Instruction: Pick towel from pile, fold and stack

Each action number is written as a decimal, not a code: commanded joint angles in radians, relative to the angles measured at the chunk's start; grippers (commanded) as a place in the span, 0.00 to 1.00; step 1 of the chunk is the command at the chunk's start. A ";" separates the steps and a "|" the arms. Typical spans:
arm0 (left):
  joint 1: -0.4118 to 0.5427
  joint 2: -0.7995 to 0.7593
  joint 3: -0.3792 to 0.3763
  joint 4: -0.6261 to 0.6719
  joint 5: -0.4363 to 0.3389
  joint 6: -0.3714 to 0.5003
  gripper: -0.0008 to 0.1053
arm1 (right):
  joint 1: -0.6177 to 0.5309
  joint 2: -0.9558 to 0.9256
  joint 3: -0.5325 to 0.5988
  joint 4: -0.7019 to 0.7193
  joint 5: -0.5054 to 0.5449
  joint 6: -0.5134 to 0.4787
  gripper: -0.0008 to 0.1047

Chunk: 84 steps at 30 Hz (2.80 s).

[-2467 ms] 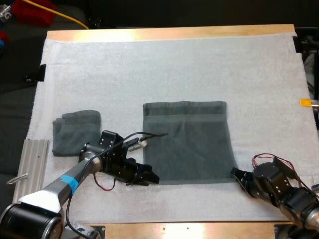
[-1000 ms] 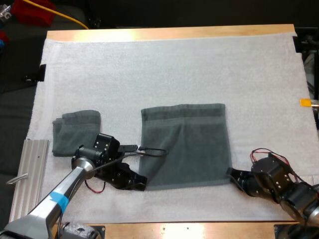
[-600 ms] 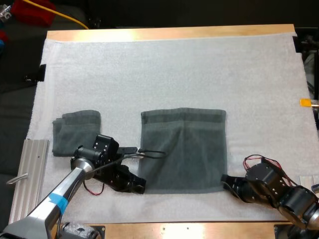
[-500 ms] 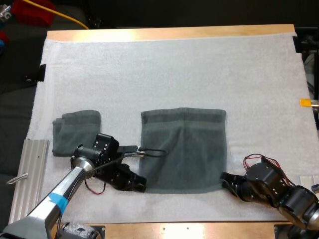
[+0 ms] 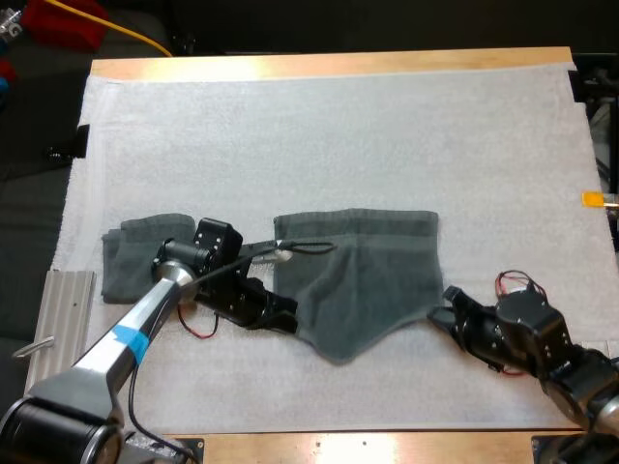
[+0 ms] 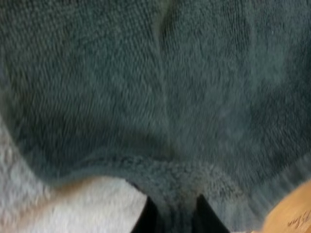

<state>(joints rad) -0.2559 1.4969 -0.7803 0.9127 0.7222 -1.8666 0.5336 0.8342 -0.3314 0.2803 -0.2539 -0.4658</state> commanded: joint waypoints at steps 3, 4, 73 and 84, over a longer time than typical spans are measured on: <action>-0.004 0.021 -0.069 -0.062 0.010 -0.059 0.03 | -0.092 0.086 -0.007 -0.128 -0.096 0.000 0.01; -0.001 0.024 -0.081 -0.071 0.010 -0.069 0.03 | -0.121 0.120 -0.007 -0.172 -0.126 0.000 0.01; 0.097 -0.244 -0.110 -0.047 -0.111 0.021 0.64 | -0.596 0.388 -0.410 0.263 -0.305 -1.086 0.62; 0.097 -0.244 -0.110 -0.061 0.015 0.028 0.64 | -0.599 0.579 -0.458 0.261 -0.410 -1.155 0.62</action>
<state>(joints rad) -0.1607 1.2614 -0.8836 0.8594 0.7187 -1.8473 -0.0584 1.4140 -0.7802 0.5412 -0.6428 -1.6027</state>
